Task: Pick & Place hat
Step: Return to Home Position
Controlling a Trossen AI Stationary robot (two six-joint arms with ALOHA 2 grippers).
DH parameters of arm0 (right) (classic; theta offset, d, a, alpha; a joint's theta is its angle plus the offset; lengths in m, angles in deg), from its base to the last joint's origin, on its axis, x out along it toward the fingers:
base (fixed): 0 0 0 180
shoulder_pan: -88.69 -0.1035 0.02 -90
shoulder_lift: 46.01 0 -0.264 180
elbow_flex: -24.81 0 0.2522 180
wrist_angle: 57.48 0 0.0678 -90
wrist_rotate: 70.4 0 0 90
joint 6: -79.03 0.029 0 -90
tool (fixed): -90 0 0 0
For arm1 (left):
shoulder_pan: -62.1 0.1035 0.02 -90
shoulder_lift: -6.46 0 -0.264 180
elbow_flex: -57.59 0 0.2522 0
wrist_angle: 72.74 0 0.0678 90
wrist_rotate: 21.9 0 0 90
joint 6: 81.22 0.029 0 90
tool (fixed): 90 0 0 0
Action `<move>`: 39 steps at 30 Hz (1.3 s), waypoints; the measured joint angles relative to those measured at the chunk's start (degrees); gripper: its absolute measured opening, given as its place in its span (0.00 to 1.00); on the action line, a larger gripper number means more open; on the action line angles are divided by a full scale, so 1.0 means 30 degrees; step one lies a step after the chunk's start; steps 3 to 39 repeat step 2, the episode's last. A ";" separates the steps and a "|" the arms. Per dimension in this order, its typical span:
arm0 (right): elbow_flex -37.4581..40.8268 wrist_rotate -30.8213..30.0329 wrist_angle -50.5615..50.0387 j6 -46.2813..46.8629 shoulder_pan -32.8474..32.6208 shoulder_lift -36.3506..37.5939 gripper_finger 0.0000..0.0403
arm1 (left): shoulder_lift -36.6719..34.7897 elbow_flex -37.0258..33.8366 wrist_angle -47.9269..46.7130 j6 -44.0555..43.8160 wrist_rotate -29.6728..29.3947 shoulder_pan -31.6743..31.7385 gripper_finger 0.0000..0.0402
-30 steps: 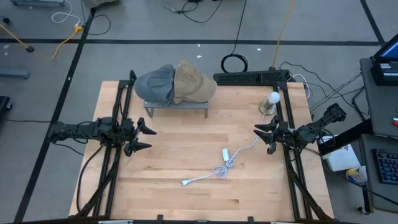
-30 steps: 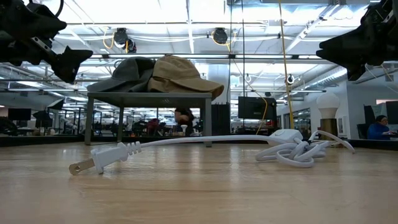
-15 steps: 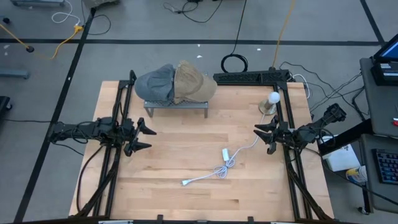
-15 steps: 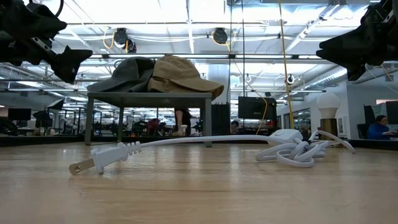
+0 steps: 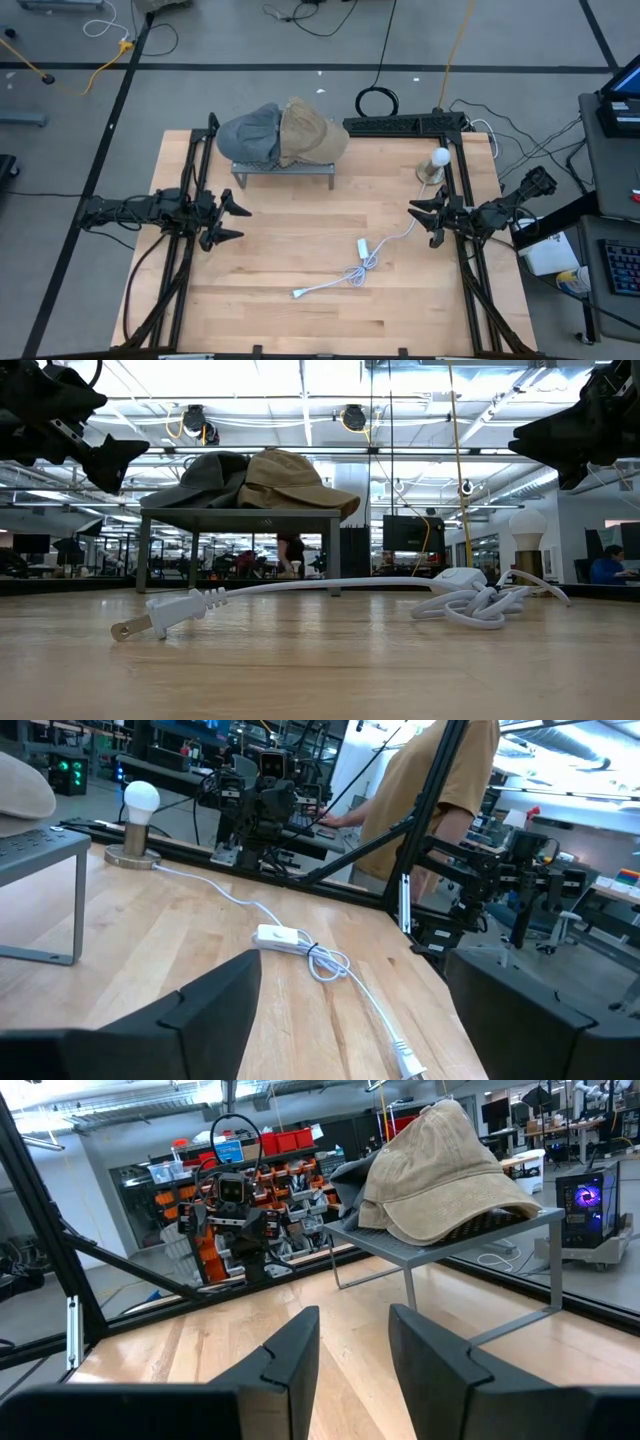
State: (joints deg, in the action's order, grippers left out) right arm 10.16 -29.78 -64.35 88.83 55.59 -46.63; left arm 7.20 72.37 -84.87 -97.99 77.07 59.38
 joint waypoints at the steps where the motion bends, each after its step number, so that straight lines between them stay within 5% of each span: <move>1: 0.0001 -0.0001 0.0000 -0.0005 0.0000 0.0005 0.29 | -0.0004 0.0000 0.0001 0.0001 0.0000 0.0005 0.79; 39: 0.0000 -0.0002 0.0000 -0.0001 0.0000 0.0002 0.29 | 0.0004 0.0000 0.0001 -0.0002 0.0000 0.0007 0.79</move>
